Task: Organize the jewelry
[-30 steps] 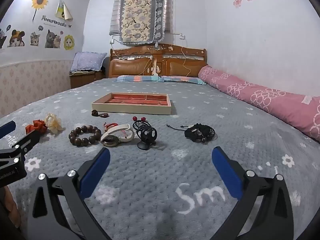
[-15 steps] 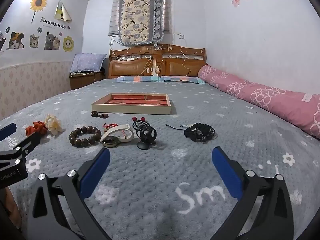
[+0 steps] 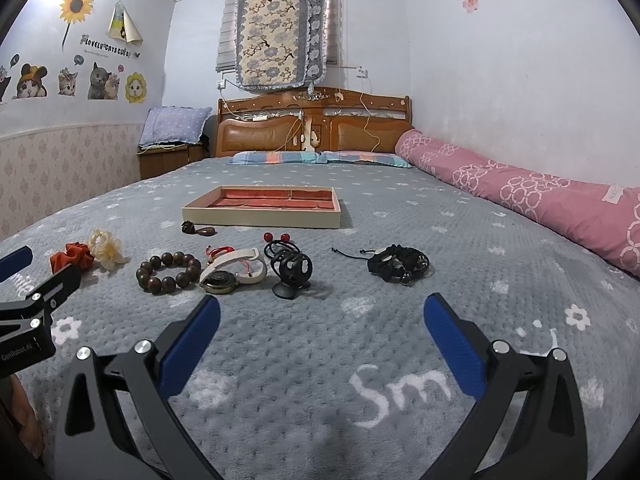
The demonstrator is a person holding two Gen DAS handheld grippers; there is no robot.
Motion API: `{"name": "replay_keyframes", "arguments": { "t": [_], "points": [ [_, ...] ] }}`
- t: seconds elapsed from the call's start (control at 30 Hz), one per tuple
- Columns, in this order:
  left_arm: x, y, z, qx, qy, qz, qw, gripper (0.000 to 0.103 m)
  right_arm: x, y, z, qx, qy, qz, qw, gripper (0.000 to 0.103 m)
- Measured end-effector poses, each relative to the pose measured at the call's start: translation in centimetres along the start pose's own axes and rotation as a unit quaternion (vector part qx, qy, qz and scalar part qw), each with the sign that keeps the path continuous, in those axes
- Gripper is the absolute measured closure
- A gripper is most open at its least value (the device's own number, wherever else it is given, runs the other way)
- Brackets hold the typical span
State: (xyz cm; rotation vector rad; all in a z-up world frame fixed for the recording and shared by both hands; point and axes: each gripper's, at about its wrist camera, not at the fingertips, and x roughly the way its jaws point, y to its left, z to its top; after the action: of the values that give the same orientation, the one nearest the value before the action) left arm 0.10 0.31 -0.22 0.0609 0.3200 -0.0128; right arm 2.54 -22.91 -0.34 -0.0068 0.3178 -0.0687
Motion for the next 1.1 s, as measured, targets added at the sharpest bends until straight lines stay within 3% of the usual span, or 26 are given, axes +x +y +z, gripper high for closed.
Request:
{"name": "replay_keyframes", "arguments": {
  "t": [1.1],
  "points": [
    [0.04,0.04,-0.03,0.001,0.002,0.0,1.0,0.005,-0.03,-0.15,0.02,0.002,0.0,0.0,1.0,0.004]
  ]
}}
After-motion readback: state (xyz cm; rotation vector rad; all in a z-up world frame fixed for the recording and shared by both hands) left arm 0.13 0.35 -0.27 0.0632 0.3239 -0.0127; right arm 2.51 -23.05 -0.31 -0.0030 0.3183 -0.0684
